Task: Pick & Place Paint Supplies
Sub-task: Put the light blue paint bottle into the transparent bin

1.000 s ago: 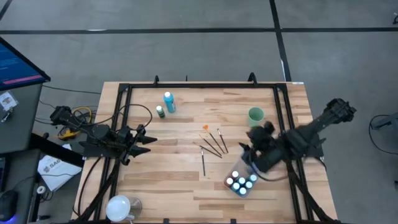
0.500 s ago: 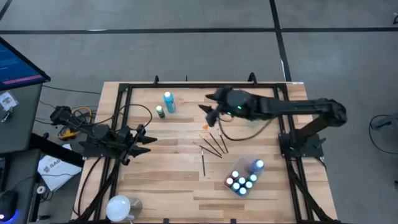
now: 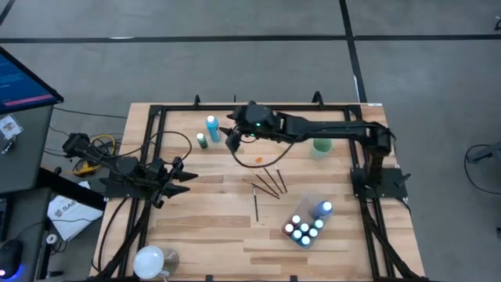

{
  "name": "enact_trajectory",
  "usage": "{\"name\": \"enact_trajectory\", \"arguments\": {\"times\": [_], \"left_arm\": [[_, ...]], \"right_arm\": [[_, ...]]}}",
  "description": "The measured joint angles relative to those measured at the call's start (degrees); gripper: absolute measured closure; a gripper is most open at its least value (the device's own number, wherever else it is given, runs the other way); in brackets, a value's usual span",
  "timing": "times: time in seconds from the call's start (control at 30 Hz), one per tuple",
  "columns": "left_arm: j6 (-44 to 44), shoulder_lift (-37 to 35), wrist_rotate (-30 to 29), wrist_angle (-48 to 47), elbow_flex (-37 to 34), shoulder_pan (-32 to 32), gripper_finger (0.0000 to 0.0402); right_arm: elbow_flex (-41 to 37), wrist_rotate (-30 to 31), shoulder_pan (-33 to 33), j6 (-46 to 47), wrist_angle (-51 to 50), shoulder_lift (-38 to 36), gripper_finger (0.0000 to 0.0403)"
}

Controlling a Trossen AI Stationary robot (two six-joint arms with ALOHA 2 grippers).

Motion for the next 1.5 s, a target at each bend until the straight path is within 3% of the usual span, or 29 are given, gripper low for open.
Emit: {"name": "enact_trajectory", "arguments": {"times": [0.33, 0.83, 1.1, 1.23, 1.43, 1.5], "left_arm": [[0.0, 0.0, 0.0, 0.2, 0.0, 0.0, 0.027], [0.0, 0.0, 0.0, 0.8, 0.0, 0.0, 0.027], [0.0, 0.0, 0.0, 0.9, 0.0, 0.0, 0.027], [0.0, 0.0, 0.0, 0.9, 0.0, 0.0, 0.027], [0.0, 0.0, 0.0, 1.0, 0.0, 0.0, 0.027], [0.0, 0.0, 0.0, 1.1, 0.0, 0.0, 0.027]], "right_arm": [[10.3, -7.8, -2.6, 0.0, 0.0, 10.8, 0.0148], [18.6, -7.7, -6.7, -1.2, 2.0, 23.7, 0.0148], [19.4, -7.8, -7.4, -0.3, 1.1, 25.9, 0.015], [19.4, -7.8, -7.2, -0.7, 0.7, 25.9, 0.0189], [19.5, -7.8, -7.3, 1.1, -0.8, 25.8, 0.0312], [19.5, -8.7, -7.4, 1.9, -1.0, 25.8, 0.0309]]}}
